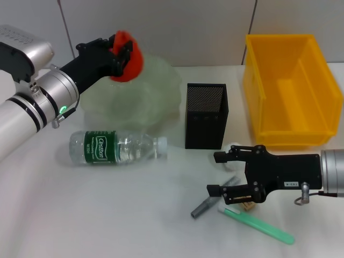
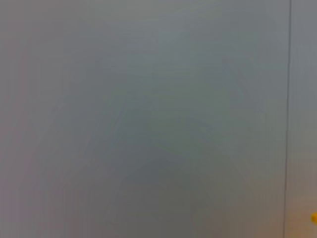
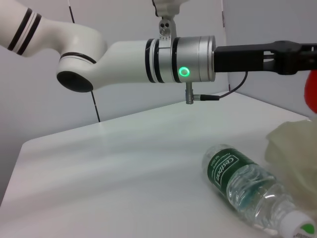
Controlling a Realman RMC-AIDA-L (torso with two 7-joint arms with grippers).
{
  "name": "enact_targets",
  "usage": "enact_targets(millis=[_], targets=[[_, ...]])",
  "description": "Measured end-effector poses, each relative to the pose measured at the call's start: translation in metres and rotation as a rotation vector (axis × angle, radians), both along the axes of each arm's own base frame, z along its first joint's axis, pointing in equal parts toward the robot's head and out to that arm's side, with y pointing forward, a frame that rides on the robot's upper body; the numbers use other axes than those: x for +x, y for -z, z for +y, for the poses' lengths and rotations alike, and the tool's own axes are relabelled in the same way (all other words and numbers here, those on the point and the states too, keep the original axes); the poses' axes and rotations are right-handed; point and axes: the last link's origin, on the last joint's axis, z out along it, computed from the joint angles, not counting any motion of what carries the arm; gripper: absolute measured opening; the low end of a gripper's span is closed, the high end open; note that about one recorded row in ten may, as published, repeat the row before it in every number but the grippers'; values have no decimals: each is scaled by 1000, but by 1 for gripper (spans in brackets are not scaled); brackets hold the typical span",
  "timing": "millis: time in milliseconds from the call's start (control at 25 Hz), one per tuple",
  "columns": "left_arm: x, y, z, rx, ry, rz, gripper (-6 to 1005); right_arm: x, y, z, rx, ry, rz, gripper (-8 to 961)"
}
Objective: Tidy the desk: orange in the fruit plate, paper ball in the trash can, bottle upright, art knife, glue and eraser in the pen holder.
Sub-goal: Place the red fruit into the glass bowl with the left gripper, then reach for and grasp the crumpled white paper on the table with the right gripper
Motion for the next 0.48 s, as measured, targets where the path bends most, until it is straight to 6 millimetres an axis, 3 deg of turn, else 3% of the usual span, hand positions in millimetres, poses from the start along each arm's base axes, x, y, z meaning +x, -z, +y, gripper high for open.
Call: enact_targets(millis=[360,480], targets=[[2,0,0,3,7,1,453,-2,0,2,3,-4,1,829],[7,-4,-6,-14,54,-72,527,-2,-1,3,10,-1,5,829]])
